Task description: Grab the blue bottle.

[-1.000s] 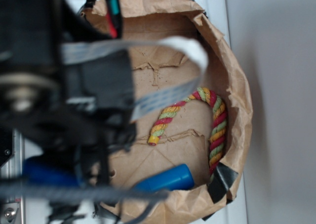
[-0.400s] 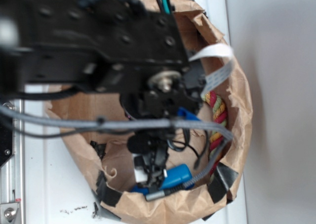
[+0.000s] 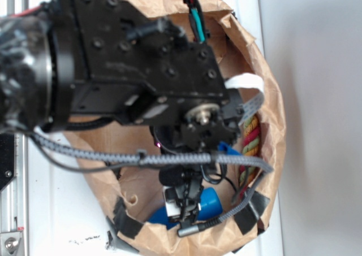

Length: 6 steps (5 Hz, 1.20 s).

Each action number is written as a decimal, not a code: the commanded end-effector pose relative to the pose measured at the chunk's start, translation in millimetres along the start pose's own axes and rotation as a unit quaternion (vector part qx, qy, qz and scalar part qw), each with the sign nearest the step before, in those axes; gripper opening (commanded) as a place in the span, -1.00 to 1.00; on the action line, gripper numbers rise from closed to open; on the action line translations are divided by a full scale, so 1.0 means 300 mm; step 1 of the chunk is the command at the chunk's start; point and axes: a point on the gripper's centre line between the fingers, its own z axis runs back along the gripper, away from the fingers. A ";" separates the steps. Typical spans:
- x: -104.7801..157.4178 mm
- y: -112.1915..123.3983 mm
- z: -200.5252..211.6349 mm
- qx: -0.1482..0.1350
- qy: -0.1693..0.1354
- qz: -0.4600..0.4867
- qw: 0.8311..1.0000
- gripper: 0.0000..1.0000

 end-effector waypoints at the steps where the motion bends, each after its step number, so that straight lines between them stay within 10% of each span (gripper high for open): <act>1: 0.028 -0.027 0.048 -0.005 -0.024 -0.011 1.000 1.00; 3: -0.106 0.099 0.079 -0.009 -0.089 -0.026 0.996 1.00; 6: -0.003 0.057 0.005 -0.002 -0.091 0.013 0.996 1.00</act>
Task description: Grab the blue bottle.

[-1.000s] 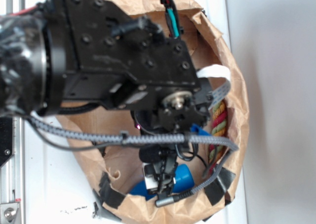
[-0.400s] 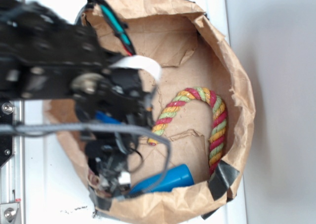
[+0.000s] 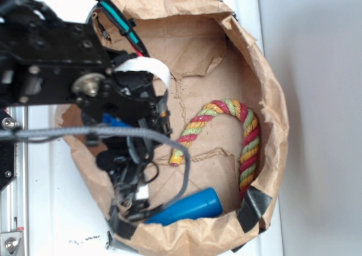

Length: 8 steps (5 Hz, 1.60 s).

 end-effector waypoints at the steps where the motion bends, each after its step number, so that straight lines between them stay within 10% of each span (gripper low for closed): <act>1: 0.144 -0.072 -0.069 0.021 -0.014 0.024 0.999 1.00; 4: 0.133 -0.232 -0.076 -0.066 0.006 0.002 0.998 1.00; 8: 0.076 -0.284 -0.332 -0.043 0.055 -0.007 0.998 1.00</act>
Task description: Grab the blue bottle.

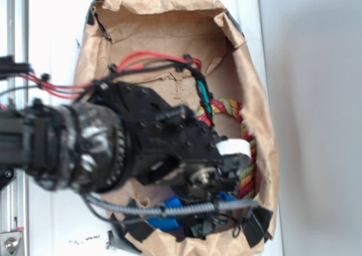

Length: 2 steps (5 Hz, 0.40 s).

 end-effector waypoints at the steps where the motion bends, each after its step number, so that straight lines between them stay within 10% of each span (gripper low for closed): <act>1: -0.009 -0.016 -0.090 0.027 0.016 -0.012 0.999 1.00; 2: -0.008 0.010 -0.060 0.027 0.012 0.000 1.000 -1.00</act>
